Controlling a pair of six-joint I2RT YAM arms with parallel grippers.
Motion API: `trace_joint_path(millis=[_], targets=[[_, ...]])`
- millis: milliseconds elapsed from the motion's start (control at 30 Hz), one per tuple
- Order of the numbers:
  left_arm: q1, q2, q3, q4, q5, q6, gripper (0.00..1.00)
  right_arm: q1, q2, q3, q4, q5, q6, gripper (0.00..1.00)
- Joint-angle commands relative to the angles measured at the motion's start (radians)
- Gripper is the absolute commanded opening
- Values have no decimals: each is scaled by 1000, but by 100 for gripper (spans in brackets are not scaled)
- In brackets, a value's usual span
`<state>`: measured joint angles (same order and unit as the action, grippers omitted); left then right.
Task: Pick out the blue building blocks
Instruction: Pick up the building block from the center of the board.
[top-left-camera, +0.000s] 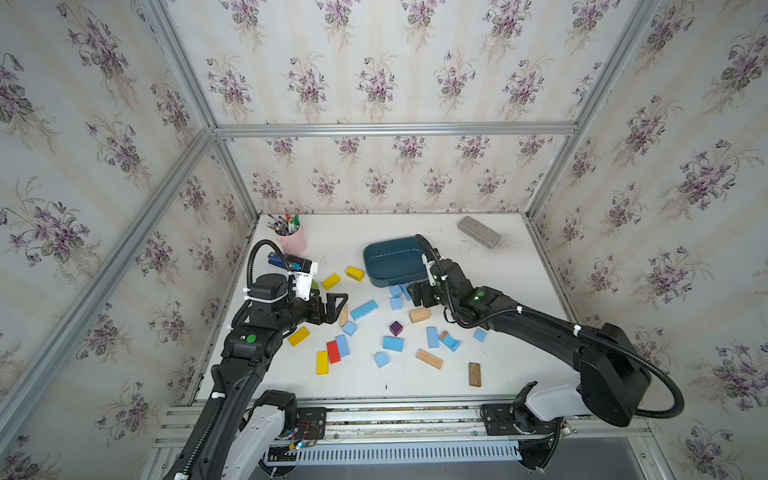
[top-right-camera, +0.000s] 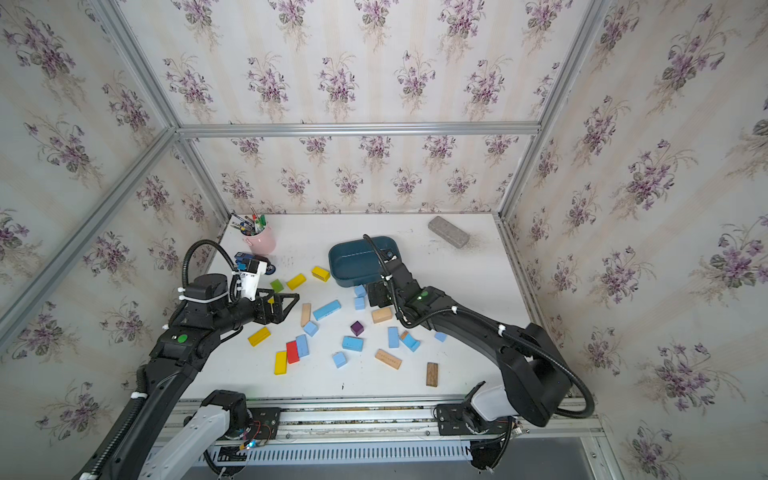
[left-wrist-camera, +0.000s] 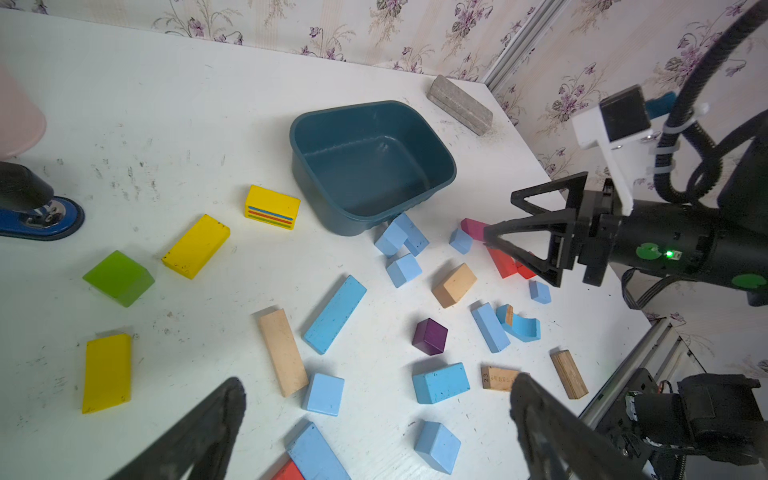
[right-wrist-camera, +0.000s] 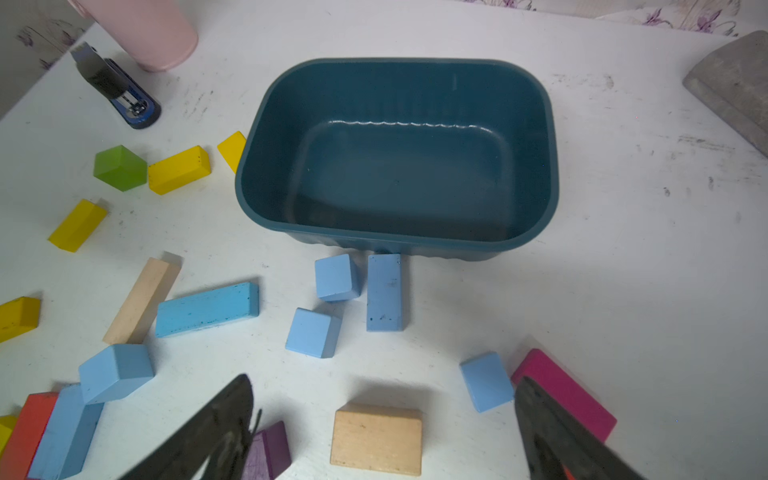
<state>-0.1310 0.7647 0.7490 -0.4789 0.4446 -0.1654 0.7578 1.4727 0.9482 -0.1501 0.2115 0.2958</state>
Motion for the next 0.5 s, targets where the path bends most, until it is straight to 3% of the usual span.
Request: trace_joint_path(millis=[0, 233, 467], targets=[[0, -16, -2, -1, -25, 15, 99, 43, 85, 66, -93, 86, 127, 92], [1, -23, -7, -1, -26, 13, 99, 141, 230, 148, -105, 108, 274, 88], [1, -25, -8, 0, -26, 13, 99, 190, 393, 281, -235, 201, 362, 78]])
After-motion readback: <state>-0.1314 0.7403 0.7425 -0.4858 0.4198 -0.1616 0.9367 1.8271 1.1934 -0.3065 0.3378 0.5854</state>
